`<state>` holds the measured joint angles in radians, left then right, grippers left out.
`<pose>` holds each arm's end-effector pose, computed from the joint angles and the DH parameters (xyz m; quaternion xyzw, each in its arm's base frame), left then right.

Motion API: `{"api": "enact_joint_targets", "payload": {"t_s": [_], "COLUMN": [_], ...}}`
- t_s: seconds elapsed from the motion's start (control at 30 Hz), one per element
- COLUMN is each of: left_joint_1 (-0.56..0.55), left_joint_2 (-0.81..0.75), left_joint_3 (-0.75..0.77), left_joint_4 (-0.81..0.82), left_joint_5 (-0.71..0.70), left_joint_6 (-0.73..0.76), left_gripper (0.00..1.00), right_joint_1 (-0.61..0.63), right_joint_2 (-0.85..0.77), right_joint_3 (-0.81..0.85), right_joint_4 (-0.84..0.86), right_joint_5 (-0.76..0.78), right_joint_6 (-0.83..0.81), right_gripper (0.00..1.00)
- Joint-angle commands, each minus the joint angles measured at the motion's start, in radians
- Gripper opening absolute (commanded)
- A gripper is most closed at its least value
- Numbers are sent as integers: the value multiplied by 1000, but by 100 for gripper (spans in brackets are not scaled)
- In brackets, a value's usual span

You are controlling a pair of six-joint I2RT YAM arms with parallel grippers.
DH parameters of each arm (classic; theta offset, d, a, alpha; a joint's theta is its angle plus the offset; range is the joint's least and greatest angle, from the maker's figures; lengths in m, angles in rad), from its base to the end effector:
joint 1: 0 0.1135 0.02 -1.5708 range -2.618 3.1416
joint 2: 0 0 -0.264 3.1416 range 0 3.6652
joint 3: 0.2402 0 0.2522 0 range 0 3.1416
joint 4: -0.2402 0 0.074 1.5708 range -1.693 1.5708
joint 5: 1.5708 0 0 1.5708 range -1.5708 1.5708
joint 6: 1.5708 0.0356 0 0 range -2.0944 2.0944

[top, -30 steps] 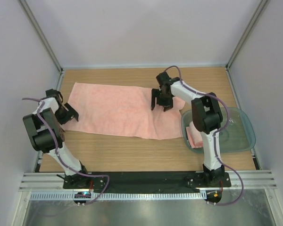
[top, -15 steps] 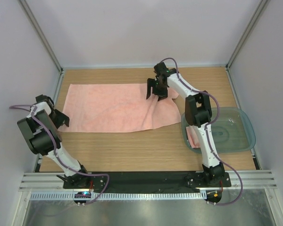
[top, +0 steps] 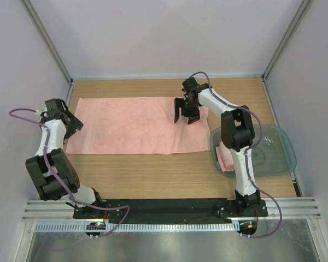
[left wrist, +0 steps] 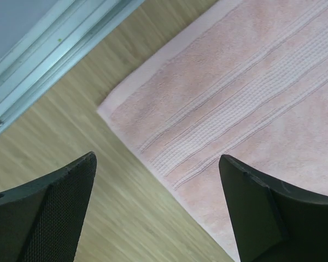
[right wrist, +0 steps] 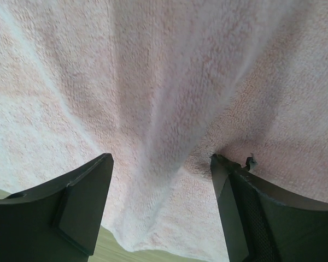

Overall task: Roll the towels
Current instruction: Flatten the towel

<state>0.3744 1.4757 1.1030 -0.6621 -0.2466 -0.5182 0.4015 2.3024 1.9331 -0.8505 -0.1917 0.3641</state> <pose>0.2764 0.1179 0.2497 -0.4424 0.8492 0.0994 0.2706 0.4428 0.1954 0.1752 -0.0350 0.9796 0.1523 0.1260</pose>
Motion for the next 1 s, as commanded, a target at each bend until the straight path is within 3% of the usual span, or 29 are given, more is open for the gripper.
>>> {"api": "enact_joint_targets", "payload": {"t_s": [0.0, 0.13, 0.33, 0.47, 0.67, 0.97], "left_joint_1": [11, -37, -91, -109, -198, -195], "left_joint_2": [72, 158, 238, 276, 385, 541], "left_joint_3": [3, 46, 70, 142, 294, 385], "left_joint_4": [87, 105, 101, 90, 36, -21], "left_joint_5": [172, 328, 378, 398, 360, 214], "left_joint_6": [13, 46, 41, 18, 37, 50], "left_gripper": [92, 89, 89, 88, 89, 88], "right_joint_1": [0, -6, -29, -39, -39, -38], "right_joint_2": [-135, -159, -205, -236, -268, -325], "right_joint_3": [-60, -173, -342, -356, -296, -310], "right_joint_4": [-12, 17, 67, 71, 22, -1], "right_joint_5": [21, 47, 109, 94, 74, 84], "right_joint_6": [-14, -11, 15, 10, -1, -25], "right_gripper": [80, 80, 79, 79, 79, 80]}}
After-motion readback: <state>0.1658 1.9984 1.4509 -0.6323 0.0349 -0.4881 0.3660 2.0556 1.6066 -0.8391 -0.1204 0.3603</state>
